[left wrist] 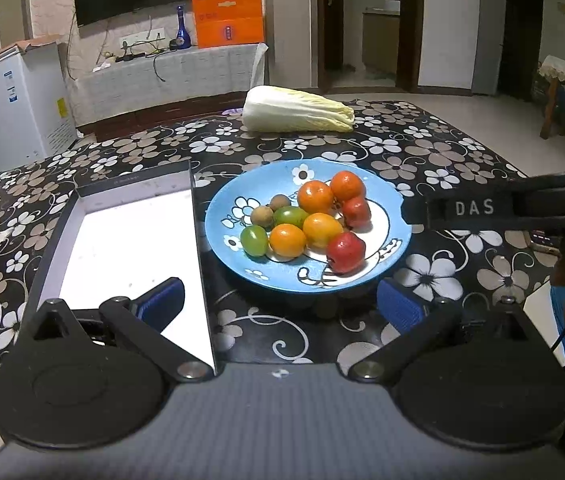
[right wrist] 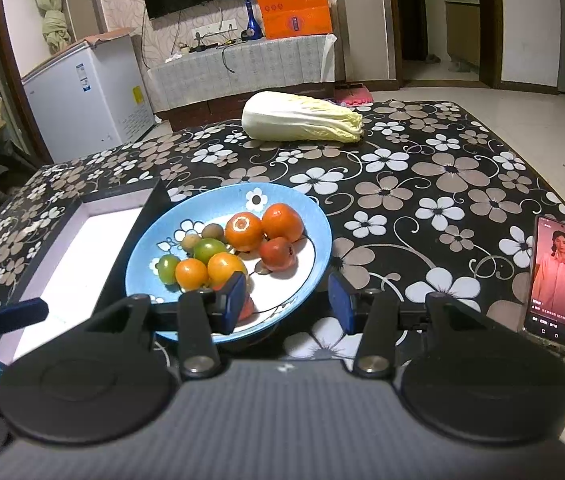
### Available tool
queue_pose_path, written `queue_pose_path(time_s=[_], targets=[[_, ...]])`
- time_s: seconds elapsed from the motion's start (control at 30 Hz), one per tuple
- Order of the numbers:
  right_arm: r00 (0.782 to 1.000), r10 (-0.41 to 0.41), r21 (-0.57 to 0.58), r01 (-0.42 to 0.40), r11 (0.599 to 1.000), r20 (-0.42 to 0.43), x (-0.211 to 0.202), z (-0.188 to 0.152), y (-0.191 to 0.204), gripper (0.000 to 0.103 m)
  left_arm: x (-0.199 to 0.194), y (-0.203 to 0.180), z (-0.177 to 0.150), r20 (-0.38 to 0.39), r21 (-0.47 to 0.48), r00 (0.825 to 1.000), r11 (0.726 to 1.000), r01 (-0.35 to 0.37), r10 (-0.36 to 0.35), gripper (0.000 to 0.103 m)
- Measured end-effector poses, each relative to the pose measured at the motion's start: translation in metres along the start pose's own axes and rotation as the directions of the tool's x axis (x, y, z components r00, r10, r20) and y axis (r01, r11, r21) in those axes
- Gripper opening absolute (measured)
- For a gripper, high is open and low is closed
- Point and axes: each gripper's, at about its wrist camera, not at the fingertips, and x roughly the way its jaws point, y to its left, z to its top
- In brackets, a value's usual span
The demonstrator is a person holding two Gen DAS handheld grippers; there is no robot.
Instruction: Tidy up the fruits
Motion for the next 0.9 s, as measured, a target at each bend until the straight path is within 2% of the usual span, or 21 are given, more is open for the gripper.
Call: queue_pose_path(time_s=[0.9], targets=[[1.000, -0.001, -0.012, 0.001, 1.000, -0.003, 0.0028, 0.0007, 0.0038, 0.049, 0.0054, -0.0012, -0.0008, -0.024, -0.023, 0.999, 0.999, 0.022, -0.022, 0.103]])
